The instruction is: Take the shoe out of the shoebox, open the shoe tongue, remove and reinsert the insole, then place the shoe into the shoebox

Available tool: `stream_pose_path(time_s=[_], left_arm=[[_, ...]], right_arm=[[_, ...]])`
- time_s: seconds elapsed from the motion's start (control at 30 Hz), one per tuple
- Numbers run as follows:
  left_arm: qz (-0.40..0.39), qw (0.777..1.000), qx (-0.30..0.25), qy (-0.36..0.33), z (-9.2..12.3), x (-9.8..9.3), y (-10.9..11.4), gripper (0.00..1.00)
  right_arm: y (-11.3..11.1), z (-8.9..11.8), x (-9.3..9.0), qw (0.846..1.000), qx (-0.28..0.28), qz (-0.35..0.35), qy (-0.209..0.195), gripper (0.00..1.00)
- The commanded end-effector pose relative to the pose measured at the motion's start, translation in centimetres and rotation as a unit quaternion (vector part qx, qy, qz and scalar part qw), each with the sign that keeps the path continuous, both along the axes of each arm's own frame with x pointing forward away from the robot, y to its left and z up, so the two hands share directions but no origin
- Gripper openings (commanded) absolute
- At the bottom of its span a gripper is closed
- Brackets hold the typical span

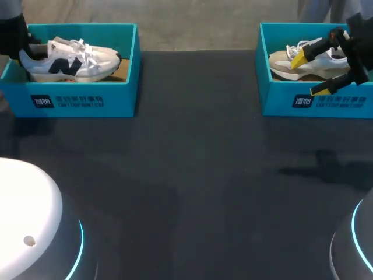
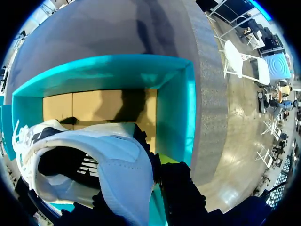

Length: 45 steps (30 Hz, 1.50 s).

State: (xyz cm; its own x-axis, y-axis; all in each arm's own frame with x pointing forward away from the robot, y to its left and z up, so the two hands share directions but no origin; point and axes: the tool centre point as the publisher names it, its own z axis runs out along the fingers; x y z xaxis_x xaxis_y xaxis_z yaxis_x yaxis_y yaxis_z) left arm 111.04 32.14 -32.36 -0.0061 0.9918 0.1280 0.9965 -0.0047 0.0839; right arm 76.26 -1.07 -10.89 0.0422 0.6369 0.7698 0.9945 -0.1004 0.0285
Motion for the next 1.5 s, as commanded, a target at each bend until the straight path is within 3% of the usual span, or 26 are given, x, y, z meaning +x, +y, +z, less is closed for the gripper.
stream_pose_path(time_s=[0.03, 0.6, 1.17, 1.5], left_arm=[[0.003, 1.000, 0.000, 0.002, -0.5, 0.6, 0.1, 0.00], [0.004, 1.000, 0.000, 0.006, -1.0, 0.6, -0.2, 0.00], [-0.015, 1.000, -0.001, 0.026, -2.7, -2.4, -2.5, 0.00], [-0.003, 1.000, 0.004, 0.025, -3.1, -3.2, -2.2, 0.00]], right_arm=[[0.1, 0.0, 0.0, 1.000, -0.001, 0.000, 0.001, 1.00], [0.1, 0.0, 0.0, 1.000, -0.001, 0.000, 0.001, 1.00], [0.1, 0.0, 0.0, 1.000, -0.001, 0.000, 0.001, 1.00], [0.1, 0.0, 0.0, 1.000, -0.001, 0.000, 0.001, 1.00]])
